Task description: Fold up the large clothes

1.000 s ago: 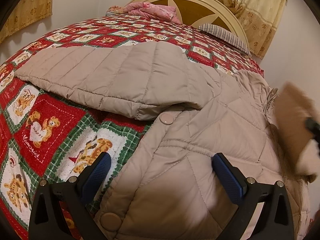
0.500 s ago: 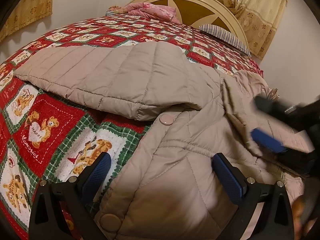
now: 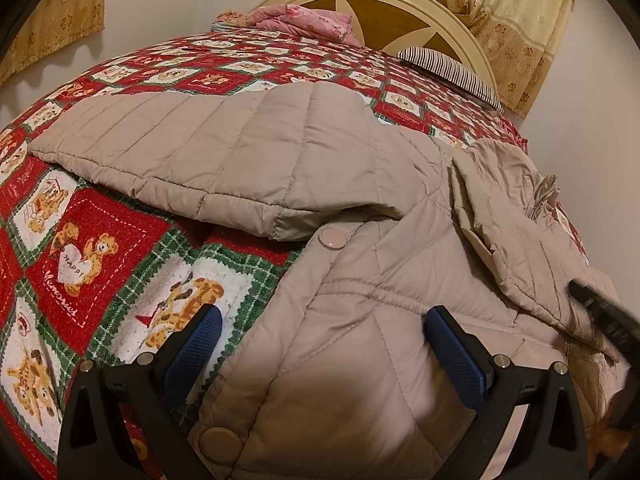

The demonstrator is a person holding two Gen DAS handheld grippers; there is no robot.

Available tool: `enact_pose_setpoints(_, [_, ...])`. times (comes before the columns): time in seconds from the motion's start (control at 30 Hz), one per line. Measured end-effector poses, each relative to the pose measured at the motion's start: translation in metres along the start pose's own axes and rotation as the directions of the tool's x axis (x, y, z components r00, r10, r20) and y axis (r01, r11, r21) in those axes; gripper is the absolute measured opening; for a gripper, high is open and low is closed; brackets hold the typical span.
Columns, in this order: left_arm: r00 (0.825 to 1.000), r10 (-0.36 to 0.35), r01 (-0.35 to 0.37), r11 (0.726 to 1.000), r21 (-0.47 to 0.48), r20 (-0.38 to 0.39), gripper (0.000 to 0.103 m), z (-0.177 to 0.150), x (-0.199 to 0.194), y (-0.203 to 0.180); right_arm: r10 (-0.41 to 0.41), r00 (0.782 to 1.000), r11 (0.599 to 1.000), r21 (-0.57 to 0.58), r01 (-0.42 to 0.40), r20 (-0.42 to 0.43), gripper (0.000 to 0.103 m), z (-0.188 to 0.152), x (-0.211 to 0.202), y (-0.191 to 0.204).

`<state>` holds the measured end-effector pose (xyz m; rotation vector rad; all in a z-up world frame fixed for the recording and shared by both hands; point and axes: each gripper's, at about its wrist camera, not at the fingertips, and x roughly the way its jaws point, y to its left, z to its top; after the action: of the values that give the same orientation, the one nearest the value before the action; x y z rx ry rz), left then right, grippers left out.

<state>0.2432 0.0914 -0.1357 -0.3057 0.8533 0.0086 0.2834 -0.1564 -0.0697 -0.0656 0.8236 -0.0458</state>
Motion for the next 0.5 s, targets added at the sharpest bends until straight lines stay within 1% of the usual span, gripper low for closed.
enact_pose_setpoints(0.03, [1.0, 0.0, 0.0, 1.0, 0.0, 0.0, 0.102, 0.0, 0.0, 0.0, 0.008, 1.0, 1.0, 0.008, -0.008, -0.019, 0.039, -0.004, 0.007, -0.001])
enact_pose_setpoints(0.07, [1.0, 0.001, -0.001, 1.0, 0.0, 0.0, 0.102, 0.0, 0.0, 0.0, -0.002, 1.0, 1.0, 0.011, 0.002, -0.021, 0.039, -0.008, 0.011, 0.0])
enact_pose_setpoints(0.2, [1.0, 0.011, -0.011, 1.0, 0.008, -0.005, 0.102, 0.0, 0.001, 0.0, -0.083, 0.996, 0.995, -0.058, 0.084, 0.01, 0.039, -0.017, 0.013, 0.014])
enact_pose_setpoints(0.3, [1.0, 0.022, -0.022, 1.0, 0.016, -0.012, 0.102, 0.001, 0.002, -0.001, -0.108, 0.994, 0.991, -0.072, 0.109, 0.021, 0.039, -0.019, 0.011, 0.014])
enact_pose_setpoints(0.4, [0.999, 0.033, -0.033, 0.999, 0.028, -0.02, 0.102, 0.001, 0.003, -0.004, -0.121, 0.992, 0.991, -0.058, 0.122, 0.022, 0.046, -0.02, 0.012, 0.01])
enact_pose_setpoints(0.5, [0.998, 0.029, -0.027, 0.998, 0.05, -0.051, 0.102, 0.004, -0.004, -0.005, -0.116, 0.993, 0.993, -0.034, 0.117, 0.023, 0.052, -0.019, 0.013, 0.005])
